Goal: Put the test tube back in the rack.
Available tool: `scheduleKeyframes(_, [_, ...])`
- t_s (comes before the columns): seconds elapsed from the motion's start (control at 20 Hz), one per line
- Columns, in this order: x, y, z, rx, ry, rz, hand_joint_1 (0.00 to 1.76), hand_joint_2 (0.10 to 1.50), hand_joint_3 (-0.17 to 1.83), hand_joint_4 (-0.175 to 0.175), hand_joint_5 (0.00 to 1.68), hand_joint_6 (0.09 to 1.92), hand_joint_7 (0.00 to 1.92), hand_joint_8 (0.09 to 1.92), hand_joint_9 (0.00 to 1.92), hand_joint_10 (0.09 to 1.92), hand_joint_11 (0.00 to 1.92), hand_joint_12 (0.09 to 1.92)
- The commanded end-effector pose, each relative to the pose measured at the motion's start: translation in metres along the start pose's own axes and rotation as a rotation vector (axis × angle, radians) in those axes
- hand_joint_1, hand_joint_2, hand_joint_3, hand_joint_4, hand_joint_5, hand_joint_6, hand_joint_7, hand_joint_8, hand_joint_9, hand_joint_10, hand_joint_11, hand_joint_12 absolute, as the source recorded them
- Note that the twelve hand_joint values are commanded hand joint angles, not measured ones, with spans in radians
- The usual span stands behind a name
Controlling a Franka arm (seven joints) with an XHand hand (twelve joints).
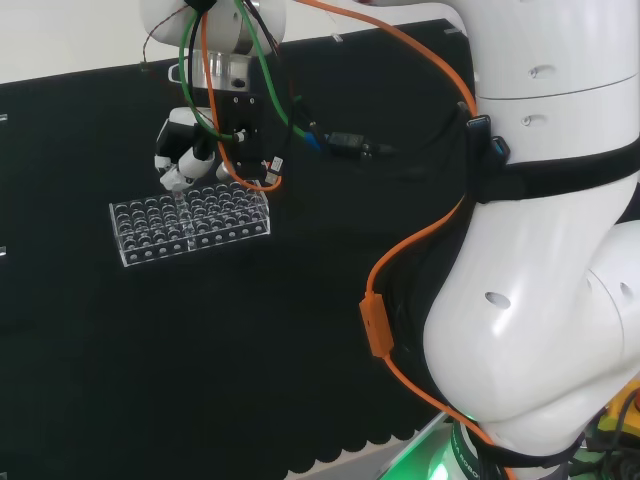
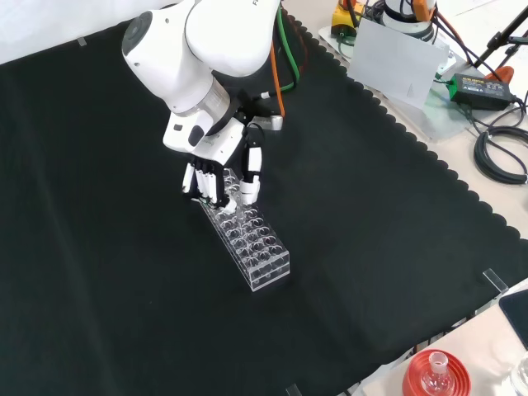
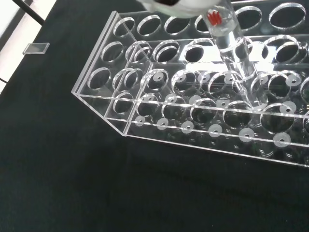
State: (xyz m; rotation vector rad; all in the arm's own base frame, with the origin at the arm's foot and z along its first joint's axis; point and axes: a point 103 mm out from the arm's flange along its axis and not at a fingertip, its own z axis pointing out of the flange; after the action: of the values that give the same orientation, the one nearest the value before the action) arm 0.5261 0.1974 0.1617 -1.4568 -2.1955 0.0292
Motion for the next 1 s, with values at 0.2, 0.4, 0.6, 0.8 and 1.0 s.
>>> scheduleKeyframes(0.2, [0.003,-0.005,-0.011,0.014,0.023,-0.015,1.22,0.98,-0.17,-0.006,0.56,0.94,0.75,0.83,0.69,0.87,0.17,1.52])
scheduleKeyframes(0.4, [0.004,-0.005,-0.013,0.005,0.022,-0.018,1.2,0.97,-0.17,0.004,0.5,0.92,0.68,0.83,0.63,0.89,0.11,1.54])
scheduleKeyframes(0.6, [0.001,-0.013,-0.028,-0.023,0.019,-0.018,1.19,0.96,-0.17,0.008,0.49,0.9,0.65,0.83,0.6,0.9,0.08,1.56])
scheduleKeyframes(0.8, [-0.003,-0.023,-0.049,-0.056,0.005,-0.01,1.19,0.96,-0.17,0.01,0.48,0.89,0.63,0.83,0.58,0.9,0.07,1.56])
scheduleKeyframes(1.0, [0.0,-0.027,-0.068,-0.087,-0.01,-0.008,1.18,0.95,-0.17,0.013,0.47,0.88,0.62,0.84,0.57,0.9,0.05,1.56])
